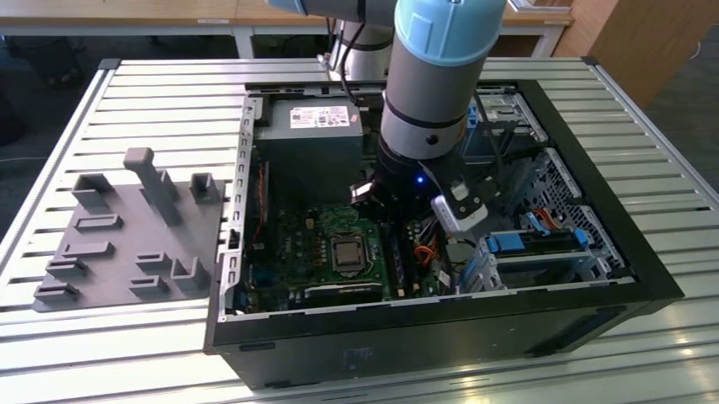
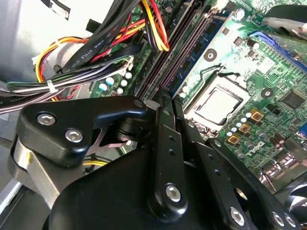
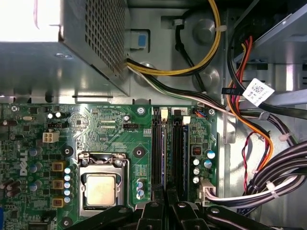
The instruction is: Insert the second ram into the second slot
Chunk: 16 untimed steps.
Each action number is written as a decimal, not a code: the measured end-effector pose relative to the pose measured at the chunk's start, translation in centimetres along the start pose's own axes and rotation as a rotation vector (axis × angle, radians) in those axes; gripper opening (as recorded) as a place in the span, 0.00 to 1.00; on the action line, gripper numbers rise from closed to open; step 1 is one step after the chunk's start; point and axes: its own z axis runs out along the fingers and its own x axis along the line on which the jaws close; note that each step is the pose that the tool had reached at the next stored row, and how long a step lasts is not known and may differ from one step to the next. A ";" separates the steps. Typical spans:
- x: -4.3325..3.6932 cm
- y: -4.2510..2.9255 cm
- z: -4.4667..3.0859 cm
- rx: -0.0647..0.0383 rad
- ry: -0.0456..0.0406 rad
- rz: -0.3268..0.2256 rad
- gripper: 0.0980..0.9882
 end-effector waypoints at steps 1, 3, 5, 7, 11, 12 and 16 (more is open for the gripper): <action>-0.01 0.00 0.03 0.000 0.0000 0.000 0.04; -0.02 0.02 0.09 0.000 0.0001 0.001 0.04; -0.03 0.06 0.13 0.001 0.0000 0.001 0.04; -0.04 0.09 0.16 0.001 0.0000 0.001 0.04; -0.08 0.12 0.19 0.002 0.0000 0.002 0.04; -0.08 0.12 0.20 0.002 -0.0001 0.002 0.04; -0.09 0.17 0.27 0.001 -0.0001 0.002 0.04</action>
